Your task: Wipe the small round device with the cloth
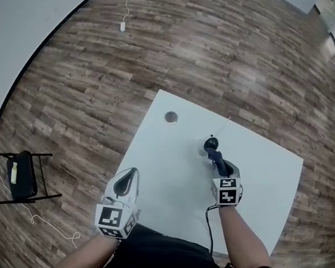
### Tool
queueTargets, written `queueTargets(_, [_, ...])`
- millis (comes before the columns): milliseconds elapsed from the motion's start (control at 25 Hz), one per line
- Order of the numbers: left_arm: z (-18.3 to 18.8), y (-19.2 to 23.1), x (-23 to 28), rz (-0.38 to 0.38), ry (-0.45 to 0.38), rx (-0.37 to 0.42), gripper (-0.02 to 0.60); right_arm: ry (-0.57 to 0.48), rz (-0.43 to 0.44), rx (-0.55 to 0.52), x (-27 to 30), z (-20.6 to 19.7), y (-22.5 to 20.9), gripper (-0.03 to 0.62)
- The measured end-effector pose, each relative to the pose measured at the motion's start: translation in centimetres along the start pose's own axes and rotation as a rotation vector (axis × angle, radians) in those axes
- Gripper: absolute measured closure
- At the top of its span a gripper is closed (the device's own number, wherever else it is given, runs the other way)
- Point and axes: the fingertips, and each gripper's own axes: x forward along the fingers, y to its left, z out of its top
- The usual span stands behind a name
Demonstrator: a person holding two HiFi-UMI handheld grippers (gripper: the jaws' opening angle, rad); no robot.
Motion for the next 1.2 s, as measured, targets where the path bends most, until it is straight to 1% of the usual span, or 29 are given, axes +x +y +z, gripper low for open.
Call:
queueTargets(160, [0.3, -0.3, -0.1, -0.011, 0.000, 0.023, 0.574, -0.097, -0.080, -0.030, -1.9, 3.5, -2.2, 0.490])
queueTargets(320, [0.8, -0.1, -0.4, -0.009, -0.003, 0.046, 0.574, -0.150, -0.109, -0.011, -1.9, 5.7, -3.3, 0.490])
queueTargets(400, [1.1, 0.0, -0.6, -0.006, -0.003, 0.058, 0.574, -0.150, -0.102, -0.001, -1.2, 6.0, -3.2, 0.490])
queueTargets(520, [1.2, 0.4, -1.1, 0.009, -0.003, 0.067, 0.575, -0.121, -0.085, 0.001, -0.1, 5.3, -3.0, 0.490])
queueTargets(600, [1.4, 0.6, -1.4, 0.020, -0.006, 0.065, 0.574, -0.102, -0.078, 0.001, 0.5, 4.9, -3.0, 0.490])
queueTargets(760, [1.1, 1.1, -1.9, 0.038, 0.003, 0.052, 0.574, -0.103, -0.064, 0.004, 0.8, 5.3, -2.7, 0.490])
queueTargets(1000, [0.9, 0.6, -2.1, 0.031, -0.003, 0.056, 0.574, -0.090, -0.019, -0.037, 1.0, 5.7, -1.4, 0.490])
queueTargets(1200, [0.8, 1.0, -2.5, 0.046, -0.005, 0.049, 0.574, -0.088, 0.004, -0.055, 1.2, 6.1, -0.3, 0.490])
